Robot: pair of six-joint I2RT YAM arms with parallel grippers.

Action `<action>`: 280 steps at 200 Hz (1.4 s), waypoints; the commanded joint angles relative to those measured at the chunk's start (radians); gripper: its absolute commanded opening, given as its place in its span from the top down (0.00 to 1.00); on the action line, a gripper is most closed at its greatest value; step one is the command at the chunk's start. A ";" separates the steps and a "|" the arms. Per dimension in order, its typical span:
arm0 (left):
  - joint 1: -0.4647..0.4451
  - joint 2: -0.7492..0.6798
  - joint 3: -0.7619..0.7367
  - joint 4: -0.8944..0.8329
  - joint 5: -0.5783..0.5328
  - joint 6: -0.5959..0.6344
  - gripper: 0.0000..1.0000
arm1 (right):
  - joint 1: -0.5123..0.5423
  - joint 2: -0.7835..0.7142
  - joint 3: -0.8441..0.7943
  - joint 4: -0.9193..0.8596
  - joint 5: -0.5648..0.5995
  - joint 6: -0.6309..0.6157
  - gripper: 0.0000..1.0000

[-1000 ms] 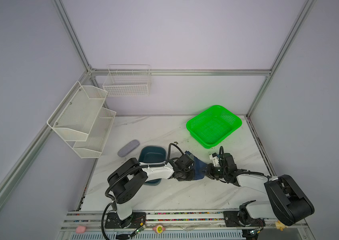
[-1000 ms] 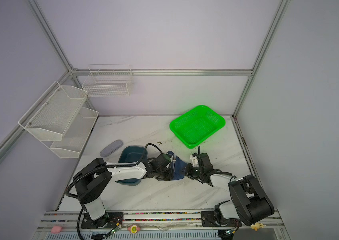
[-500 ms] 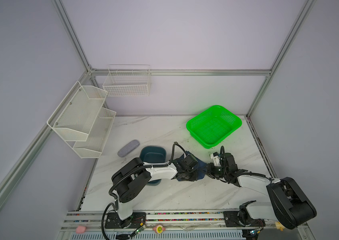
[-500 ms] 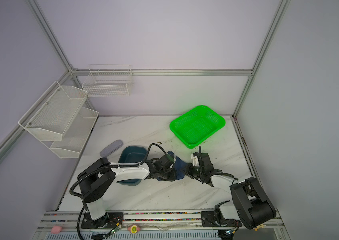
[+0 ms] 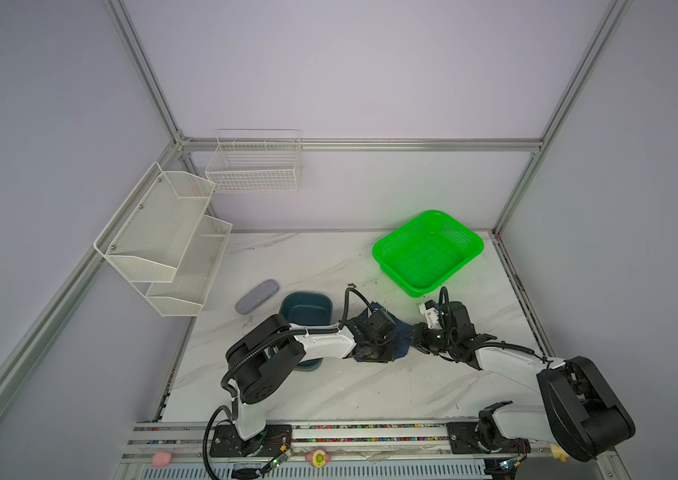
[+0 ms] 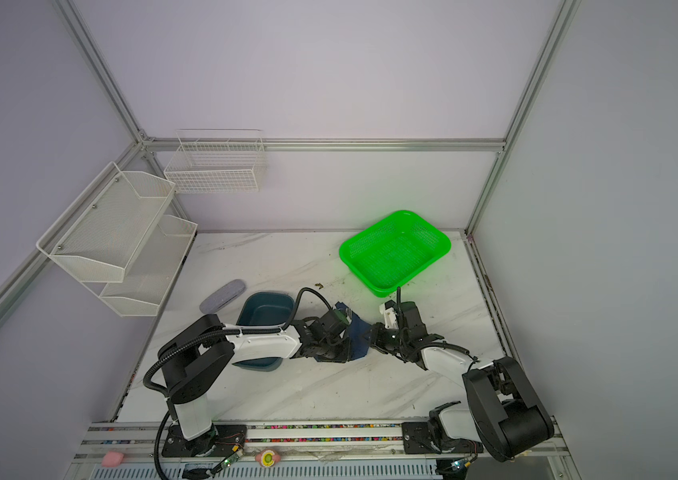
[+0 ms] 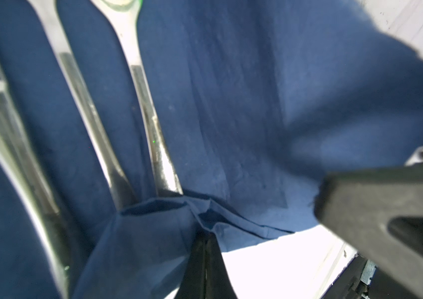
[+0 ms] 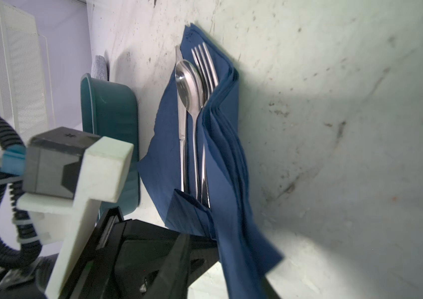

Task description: Place the utensils on the paper napkin and roll it up

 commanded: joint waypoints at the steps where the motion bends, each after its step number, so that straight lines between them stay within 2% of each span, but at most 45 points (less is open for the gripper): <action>1: 0.004 0.009 0.067 -0.017 -0.019 -0.017 0.98 | -0.004 0.015 0.037 -0.054 -0.007 -0.035 0.74; 52: 0.030 -0.014 0.039 0.022 0.004 -0.022 0.98 | -0.003 0.053 0.078 -0.041 -0.055 -0.024 0.84; 112: 0.043 -0.015 0.024 0.021 -0.005 -0.008 0.98 | 0.003 0.082 0.115 -0.033 -0.059 0.009 0.84; 159: 0.047 -0.030 -0.026 0.085 0.018 -0.017 0.99 | 0.025 0.114 0.149 -0.042 -0.072 0.010 0.84; 232: 0.053 -0.088 -0.062 0.080 -0.010 -0.029 0.99 | 0.069 0.088 0.146 -0.066 -0.005 0.046 0.82; 263: 0.053 -0.111 -0.087 0.075 -0.021 -0.037 0.99 | 0.069 0.067 0.146 -0.108 0.052 0.043 0.92; 280: 0.052 -0.115 -0.097 0.079 -0.016 -0.039 0.99 | 0.071 0.064 0.145 -0.097 0.055 0.058 0.92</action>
